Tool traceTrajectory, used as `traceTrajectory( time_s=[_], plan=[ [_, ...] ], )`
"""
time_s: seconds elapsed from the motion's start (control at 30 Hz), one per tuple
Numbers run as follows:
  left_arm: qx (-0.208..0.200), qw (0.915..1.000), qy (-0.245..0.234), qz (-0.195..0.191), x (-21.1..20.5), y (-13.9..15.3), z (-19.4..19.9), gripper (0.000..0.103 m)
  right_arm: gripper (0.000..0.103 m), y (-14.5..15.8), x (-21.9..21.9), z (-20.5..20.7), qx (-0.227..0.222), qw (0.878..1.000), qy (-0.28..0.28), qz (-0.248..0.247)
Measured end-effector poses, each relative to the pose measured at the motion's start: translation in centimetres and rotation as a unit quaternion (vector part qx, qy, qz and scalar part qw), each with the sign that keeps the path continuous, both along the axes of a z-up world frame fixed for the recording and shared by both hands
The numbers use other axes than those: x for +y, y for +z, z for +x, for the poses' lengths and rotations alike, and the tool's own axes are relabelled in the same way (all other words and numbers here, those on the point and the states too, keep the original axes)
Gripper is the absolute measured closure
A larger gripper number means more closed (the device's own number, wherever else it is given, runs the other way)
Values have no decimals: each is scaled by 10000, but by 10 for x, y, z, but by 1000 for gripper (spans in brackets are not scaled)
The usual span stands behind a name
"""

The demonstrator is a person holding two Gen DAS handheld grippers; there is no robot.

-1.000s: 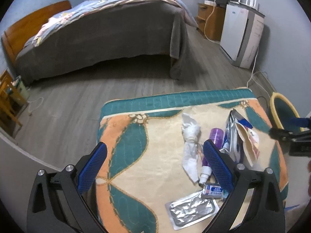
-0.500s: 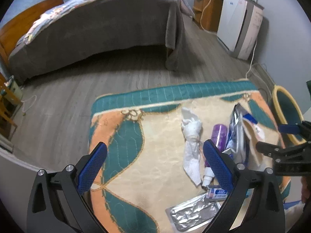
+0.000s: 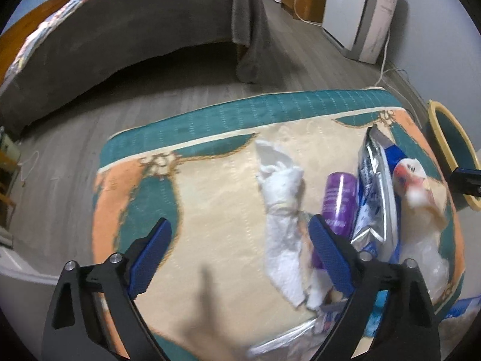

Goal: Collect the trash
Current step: 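Grasp the white tissue with the left tool while the right tool grasps the red-white cup, then carry the tissue and cup over the bin and release both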

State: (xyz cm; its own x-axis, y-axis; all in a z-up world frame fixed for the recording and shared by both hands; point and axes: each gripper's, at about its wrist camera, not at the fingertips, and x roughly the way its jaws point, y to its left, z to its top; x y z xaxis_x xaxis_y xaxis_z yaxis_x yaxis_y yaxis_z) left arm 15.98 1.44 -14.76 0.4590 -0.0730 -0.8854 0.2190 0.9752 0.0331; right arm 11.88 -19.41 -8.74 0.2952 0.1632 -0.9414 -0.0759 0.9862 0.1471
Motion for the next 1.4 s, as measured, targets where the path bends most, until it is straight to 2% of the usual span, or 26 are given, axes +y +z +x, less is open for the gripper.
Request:
traceTrajectory(
  time_s=[0.13, 0.17, 0.27, 0.3, 0.37, 0.43, 0.53, 0.63, 0.67, 0.7, 0.73, 0.77, 0.8, 0.83, 0.9, 1.13, 1.4],
  plan=[
    [227, 9996, -147, -68, -12, -14, 8, 38, 93, -6, -2, 1, 95, 9998, 147, -38],
    [274, 9995, -169, -46, -14, -18, 10, 39, 92, -9, -1, 1, 161, 9997, 170, -35],
    [322, 9993, -198, -33, -19, -25, 14, 45, 73, -22, -3, 1, 333, 9993, 106, -92],
    [360, 9992, -193, -9, -20, -28, 16, 51, 64, -24, -4, 1, 373, 9992, 115, -38],
    [490, 9987, -157, -21, -19, -35, 19, 63, 57, -26, -2, 0, 415, 9989, 222, 75],
    [536, 9984, -145, -44, -19, -37, 20, 78, 54, -25, 5, -4, 391, 9983, 434, -28],
    [418, 9991, -115, 20, -17, -34, 20, 84, 45, -28, 22, -9, 394, 9953, 829, -304],
    [286, 9996, -13, -58, -12, -26, 19, 85, 43, -35, 41, -15, 279, 9880, 1274, -827],
    [245, 9997, 10, -70, -10, -23, 19, 85, 44, -37, 45, -16, 222, 9856, 1351, -991],
    [202, 9998, 22, -87, -8, -20, 18, 86, 53, -38, 46, -17, 198, 9843, 1380, -1079],
    [168, 9998, 33, -100, -7, -17, 17, 86, 75, -39, 45, -16, 207, 9840, 1384, -1104],
    [130, 9998, 58, -118, -6, -14, 16, 86, 82, -38, 42, -15, 236, 9851, 1340, -1055],
    [84, 9998, 98, -157, -3, -10, 15, 86, 94, -36, 39, -13, 225, 9870, 1259, -969],
    [46, 9997, 131, -207, -2, -6, 14, 86, 97, -32, 36, -13, 175, 9884, 1202, -909],
    [-80, 9994, 183, -275, 2, 6, 10, 86, 100, -22, 29, -10, 39, 9915, 1047, -774],
    [-560, 9964, 184, -604, 4, 49, 4, 86, 100, 11, -5, -1, -321, 9981, 481, -215],
    [-903, 9935, -210, -653, -34, 82, -3, 86, 100, 49, -53, 2, -783, 9967, -125, 199]
  ],
)
